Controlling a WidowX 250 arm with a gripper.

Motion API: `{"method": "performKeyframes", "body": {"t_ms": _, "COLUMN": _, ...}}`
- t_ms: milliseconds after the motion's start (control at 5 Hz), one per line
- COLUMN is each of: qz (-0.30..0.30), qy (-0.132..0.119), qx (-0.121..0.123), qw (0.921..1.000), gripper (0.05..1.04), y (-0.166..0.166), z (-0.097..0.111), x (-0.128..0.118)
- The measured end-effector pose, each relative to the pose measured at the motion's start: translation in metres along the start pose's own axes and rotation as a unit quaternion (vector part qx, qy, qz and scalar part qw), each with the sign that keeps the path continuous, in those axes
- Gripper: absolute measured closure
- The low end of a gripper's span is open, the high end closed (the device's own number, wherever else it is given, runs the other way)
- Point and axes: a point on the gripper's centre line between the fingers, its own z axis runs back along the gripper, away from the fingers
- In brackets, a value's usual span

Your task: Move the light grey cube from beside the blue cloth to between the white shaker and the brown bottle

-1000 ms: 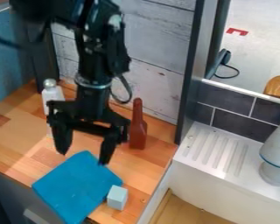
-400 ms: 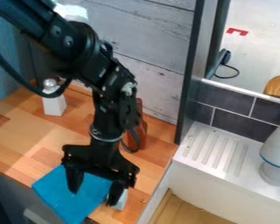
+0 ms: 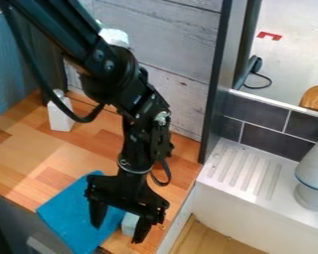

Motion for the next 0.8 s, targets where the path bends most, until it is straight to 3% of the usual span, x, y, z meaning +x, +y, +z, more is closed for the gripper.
{"method": "performKeyframes", "body": {"t_ms": 400, "qz": -0.002, "qy": 0.007, "qx": -0.001, "qw": 1.0000, "gripper": 0.083, "y": -0.012, "z": -0.005, "x": 0.009}}
{"method": "performKeyframes", "body": {"t_ms": 800, "qz": -0.008, "qy": 0.018, "qx": -0.003, "qw": 0.9998, "gripper": 0.216, "y": -0.018, "z": -0.011, "x": 0.016}}
